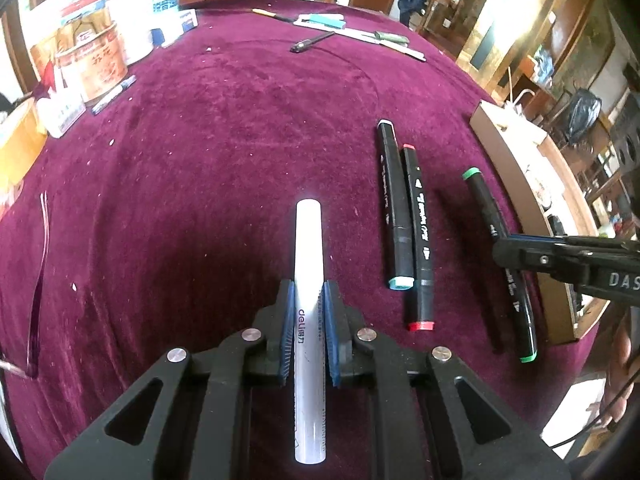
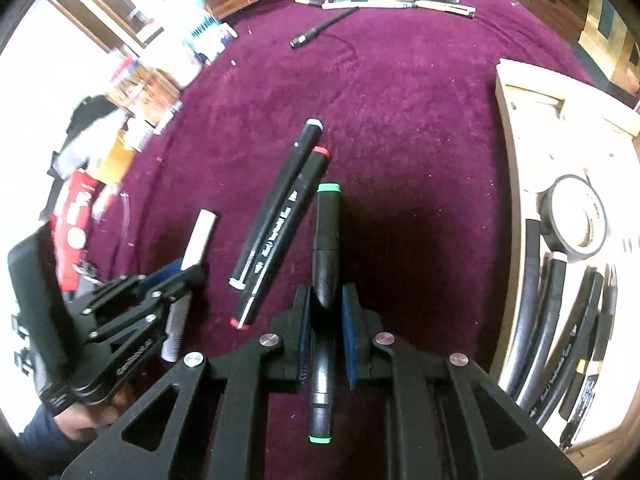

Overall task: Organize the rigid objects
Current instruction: 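Carry the white marker and green-capped marker over the cardboard tray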

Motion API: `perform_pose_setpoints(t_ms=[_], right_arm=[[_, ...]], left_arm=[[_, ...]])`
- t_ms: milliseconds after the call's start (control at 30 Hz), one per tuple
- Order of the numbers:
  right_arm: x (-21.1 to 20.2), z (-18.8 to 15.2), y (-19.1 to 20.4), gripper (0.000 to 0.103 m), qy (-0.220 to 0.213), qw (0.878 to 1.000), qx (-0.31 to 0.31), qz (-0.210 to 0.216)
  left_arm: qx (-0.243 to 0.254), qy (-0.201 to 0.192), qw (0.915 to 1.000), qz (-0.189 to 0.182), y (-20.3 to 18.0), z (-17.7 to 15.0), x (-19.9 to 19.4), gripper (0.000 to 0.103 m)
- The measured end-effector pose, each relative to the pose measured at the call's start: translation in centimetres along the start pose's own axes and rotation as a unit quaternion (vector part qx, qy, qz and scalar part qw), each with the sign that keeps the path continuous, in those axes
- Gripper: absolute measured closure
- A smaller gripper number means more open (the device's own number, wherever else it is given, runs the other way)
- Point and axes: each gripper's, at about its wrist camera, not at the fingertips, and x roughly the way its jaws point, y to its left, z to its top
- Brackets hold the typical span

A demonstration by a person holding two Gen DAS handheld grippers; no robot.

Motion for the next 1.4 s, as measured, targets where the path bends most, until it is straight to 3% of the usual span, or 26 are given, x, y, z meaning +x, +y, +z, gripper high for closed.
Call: perform_pose_setpoints(t_ms=[333, 633, 1033, 1400], right_arm=[[-1.6, -0.3, -1.4, 0.090, -0.013, 0.999, 0.024, 0.039], [-3.9, -0.8, -4.3, 0.090, -0.029, 0.996, 0.046, 0.065], [-8.4, -2.2, -11.5, 0.090, -0.074, 0.990, 0.102, 0.061], [-10.9, -3.2, -18.1, 0.089, -0.091, 0.985, 0.148, 0.014]], left_arm=[[-0.004, -0.019, 0.9998, -0.009, -2.4, 0.4, -2.2, 0.092], [0.014, -0.031, 0.9991, -0.025, -6.8, 1.1, -4.0, 0.092], [0.069, -0.022, 0.9952, -0.067, -16.7, 2.5, -3.9, 0.091], [0.103, 0.008, 0.9871, -0.122, -27.4, 4.0, -1.0, 0.091]])
